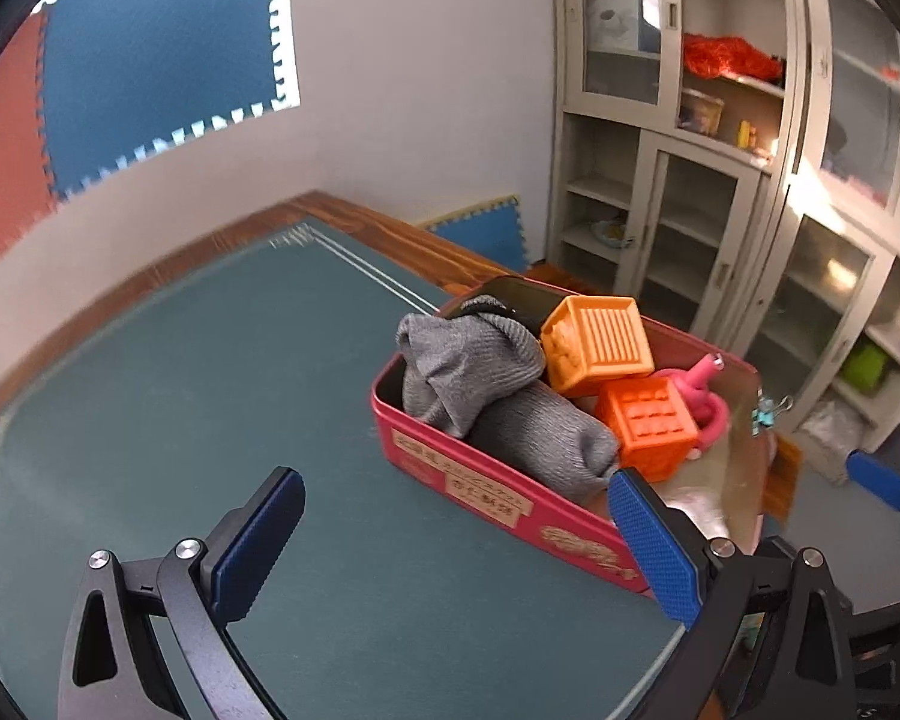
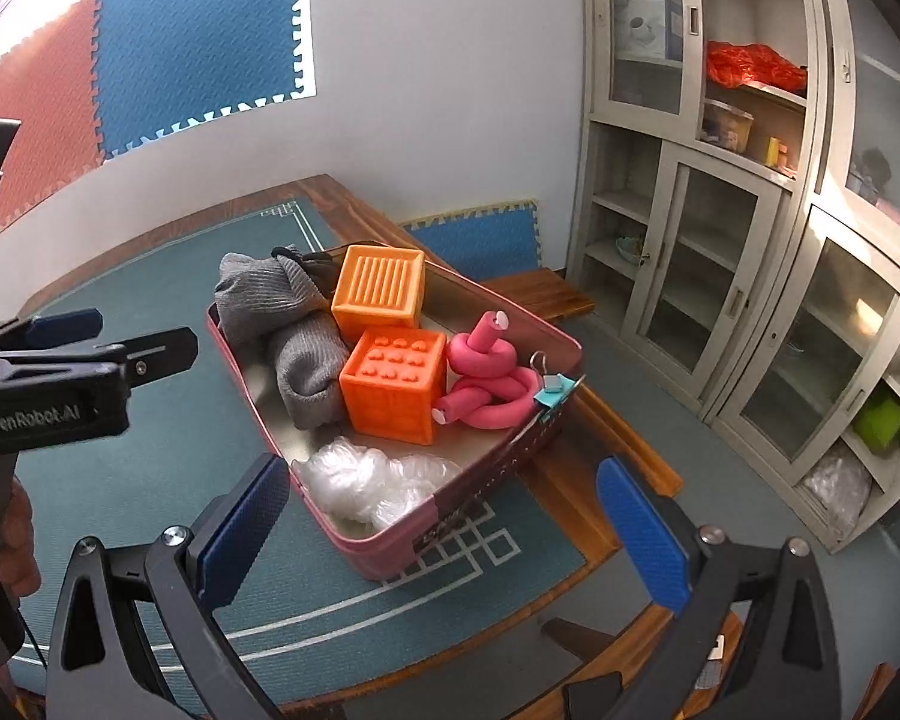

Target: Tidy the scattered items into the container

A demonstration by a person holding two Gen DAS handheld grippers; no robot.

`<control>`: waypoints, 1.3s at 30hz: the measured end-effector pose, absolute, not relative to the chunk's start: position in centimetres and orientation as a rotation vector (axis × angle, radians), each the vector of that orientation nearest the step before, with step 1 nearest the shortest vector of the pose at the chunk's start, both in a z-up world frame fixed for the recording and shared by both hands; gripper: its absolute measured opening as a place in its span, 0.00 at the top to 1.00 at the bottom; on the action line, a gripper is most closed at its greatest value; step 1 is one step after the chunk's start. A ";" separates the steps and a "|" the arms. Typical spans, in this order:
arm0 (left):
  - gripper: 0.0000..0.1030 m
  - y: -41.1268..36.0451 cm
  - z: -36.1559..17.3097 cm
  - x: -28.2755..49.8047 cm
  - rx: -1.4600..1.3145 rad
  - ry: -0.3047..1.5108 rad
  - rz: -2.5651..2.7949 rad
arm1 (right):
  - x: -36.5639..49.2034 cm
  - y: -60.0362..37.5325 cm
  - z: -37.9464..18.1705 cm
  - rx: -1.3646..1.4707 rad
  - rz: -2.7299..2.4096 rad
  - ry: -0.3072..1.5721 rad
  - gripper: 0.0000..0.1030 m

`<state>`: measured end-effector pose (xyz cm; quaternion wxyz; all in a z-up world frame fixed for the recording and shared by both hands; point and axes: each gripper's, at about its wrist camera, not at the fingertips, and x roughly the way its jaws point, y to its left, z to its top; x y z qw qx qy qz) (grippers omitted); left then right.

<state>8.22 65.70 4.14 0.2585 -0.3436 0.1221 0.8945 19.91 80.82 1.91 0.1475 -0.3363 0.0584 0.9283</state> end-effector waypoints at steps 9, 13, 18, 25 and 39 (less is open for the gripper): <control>0.01 66.4 4.5 10.0 -0.828 0.429 2.445 | 19.9 80.7 1.9 -0.954 2.676 0.176 0.00; 0.01 66.2 4.6 9.8 -0.835 0.379 2.423 | 20.0 80.9 2.0 -0.949 2.676 0.181 0.00; 0.01 66.3 4.5 9.6 -0.870 0.337 2.394 | 20.0 80.9 2.0 -0.948 2.678 0.181 0.00; 0.01 66.6 4.0 9.5 -0.914 0.303 2.359 | 20.2 80.9 2.0 -0.946 2.682 0.177 0.00; 0.01 65.9 4.4 9.7 -0.868 0.264 2.379 | 20.0 80.4 1.9 -0.957 2.693 0.180 0.00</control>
